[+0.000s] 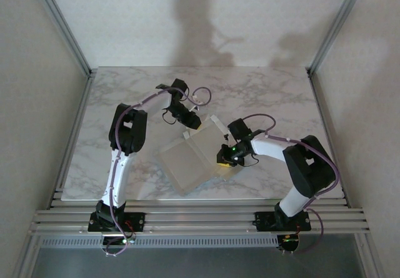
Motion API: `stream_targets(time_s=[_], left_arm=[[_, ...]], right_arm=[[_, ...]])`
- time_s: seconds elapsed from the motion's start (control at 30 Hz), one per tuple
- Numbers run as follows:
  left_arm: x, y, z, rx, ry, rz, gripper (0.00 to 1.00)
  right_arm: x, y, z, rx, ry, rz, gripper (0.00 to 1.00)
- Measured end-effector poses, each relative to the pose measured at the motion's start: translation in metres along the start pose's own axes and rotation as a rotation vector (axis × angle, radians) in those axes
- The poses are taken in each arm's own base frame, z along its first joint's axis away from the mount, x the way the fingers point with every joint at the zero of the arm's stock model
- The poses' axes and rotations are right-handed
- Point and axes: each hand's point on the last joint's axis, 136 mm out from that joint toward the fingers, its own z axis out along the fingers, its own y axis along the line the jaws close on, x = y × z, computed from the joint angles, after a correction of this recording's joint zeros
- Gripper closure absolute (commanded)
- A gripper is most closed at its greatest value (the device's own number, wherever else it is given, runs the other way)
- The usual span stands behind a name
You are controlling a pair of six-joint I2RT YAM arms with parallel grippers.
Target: Fold the paper box
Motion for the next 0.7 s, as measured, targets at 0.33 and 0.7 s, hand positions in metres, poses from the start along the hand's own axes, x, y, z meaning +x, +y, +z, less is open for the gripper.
stream_targets(time_s=[0.33,0.7], left_arm=[[-0.032,-0.004,-0.011,0.010,-0.068,0.041,0.64],[-0.034,0.000,-0.007,0.014,-0.050,0.019,0.72]], right_arm=[[0.001,-0.007,-0.003,0.030,0.037,-0.097,0.81],[0.001,-0.008,-0.003,0.033,0.038,-0.117,0.81]])
